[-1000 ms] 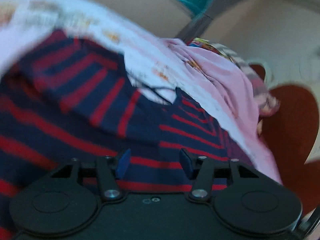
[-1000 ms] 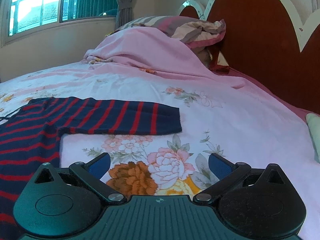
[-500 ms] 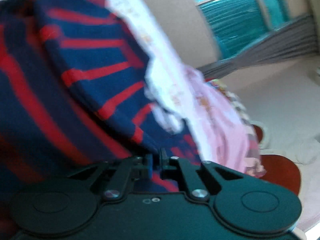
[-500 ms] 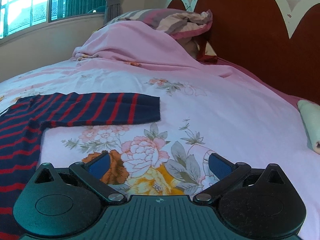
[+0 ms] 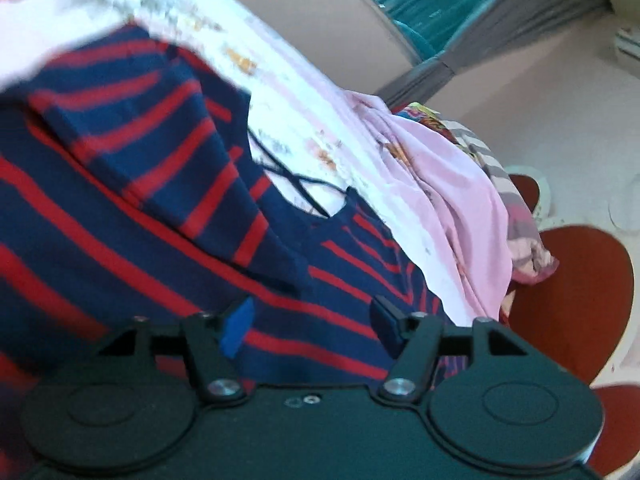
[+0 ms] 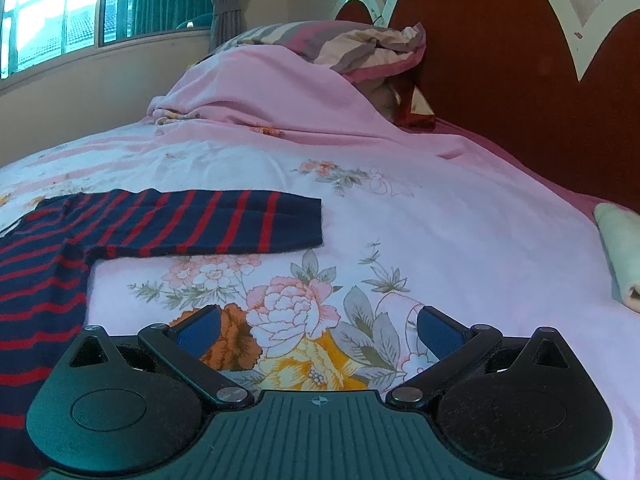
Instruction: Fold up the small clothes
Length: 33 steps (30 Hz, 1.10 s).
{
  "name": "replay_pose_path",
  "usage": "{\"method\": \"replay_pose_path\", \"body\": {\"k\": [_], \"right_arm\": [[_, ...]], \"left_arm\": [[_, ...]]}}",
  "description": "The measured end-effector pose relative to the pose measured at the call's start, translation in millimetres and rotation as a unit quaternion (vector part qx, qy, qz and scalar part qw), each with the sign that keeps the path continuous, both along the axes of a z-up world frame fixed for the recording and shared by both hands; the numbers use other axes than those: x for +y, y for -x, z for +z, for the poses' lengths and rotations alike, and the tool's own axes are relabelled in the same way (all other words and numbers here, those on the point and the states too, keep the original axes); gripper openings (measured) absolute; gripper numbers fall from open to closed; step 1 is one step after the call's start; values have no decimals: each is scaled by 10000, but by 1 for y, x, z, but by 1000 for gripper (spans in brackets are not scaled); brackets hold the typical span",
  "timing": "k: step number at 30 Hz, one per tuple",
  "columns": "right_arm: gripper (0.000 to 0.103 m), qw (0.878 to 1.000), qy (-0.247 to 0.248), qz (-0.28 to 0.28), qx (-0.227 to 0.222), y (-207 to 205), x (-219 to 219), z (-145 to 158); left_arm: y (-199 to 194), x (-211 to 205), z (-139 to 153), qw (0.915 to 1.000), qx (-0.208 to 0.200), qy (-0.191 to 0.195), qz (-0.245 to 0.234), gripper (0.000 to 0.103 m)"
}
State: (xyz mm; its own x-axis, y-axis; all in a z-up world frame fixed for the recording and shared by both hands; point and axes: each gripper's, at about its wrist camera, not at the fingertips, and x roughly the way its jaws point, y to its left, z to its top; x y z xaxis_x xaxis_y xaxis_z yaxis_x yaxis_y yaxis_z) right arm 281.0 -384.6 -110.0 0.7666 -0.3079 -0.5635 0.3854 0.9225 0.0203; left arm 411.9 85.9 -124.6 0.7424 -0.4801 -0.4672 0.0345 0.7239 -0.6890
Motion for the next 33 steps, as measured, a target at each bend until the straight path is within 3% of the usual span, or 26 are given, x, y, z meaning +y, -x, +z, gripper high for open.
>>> {"method": "replay_pose_path", "body": {"k": [2,5,9,10,11,12,14,17,19,21,25,26,27,28,29,30,33], "right_arm": [[103,10000,44,11,-56,1,1,2],[103,9999,32,4,-115,1,-2,3],[103,9998,-74,24,-196,-5,-5,5],[103,9997,-68,46,-210,-7,-4,6],[103,9997,-53,67,-218,-10,-2,8],[103,9997,-42,83,-227,-12,-1,10],[103,9996,-19,107,-267,-15,4,12],[103,9994,1,161,-303,-19,9,12],[103,9988,-227,271,-330,-29,11,11],[103,9963,-477,537,-469,-41,21,16],[102,9836,-912,1308,-845,-79,59,30],[96,9796,-1026,1496,-863,-90,69,31],[81,9739,-1154,1749,-869,-103,83,33],[48,9667,-1370,2014,-778,-118,96,32],[42,9621,-1560,2130,-682,-131,108,31],[42,9539,-1799,2314,-644,-144,122,28],[49,9152,-2804,2887,-201,-184,158,10]], "left_arm": [[16,18,13,9987,-324,-369,162,62],[29,50,31,9810,-707,-1542,939,62],[6,91,28,9541,-416,-2557,1502,63],[-4,100,18,9457,-180,-2795,1652,63],[-17,109,4,9427,198,-2904,1633,64],[-21,117,-4,9469,279,-2804,1549,65],[-22,115,7,9463,181,-2856,1503,62],[-12,111,24,9502,-506,-2671,1526,63],[-22,106,26,9470,-502,-2804,1483,63],[-31,109,23,9499,-494,-2726,1450,63],[-26,113,25,9413,-468,-2976,1526,63],[-24,117,25,9384,-454,-3054,1555,63],[-20,123,25,9367,-446,-3094,1579,63],[-18,129,25,9371,-401,-3094,1564,63],[-15,135,25,9375,-337,-3098,1549,63],[-11,139,24,9389,-319,-3069,1526,63],[-9,146,20,9503,-262,-2830,1269,63]]}}
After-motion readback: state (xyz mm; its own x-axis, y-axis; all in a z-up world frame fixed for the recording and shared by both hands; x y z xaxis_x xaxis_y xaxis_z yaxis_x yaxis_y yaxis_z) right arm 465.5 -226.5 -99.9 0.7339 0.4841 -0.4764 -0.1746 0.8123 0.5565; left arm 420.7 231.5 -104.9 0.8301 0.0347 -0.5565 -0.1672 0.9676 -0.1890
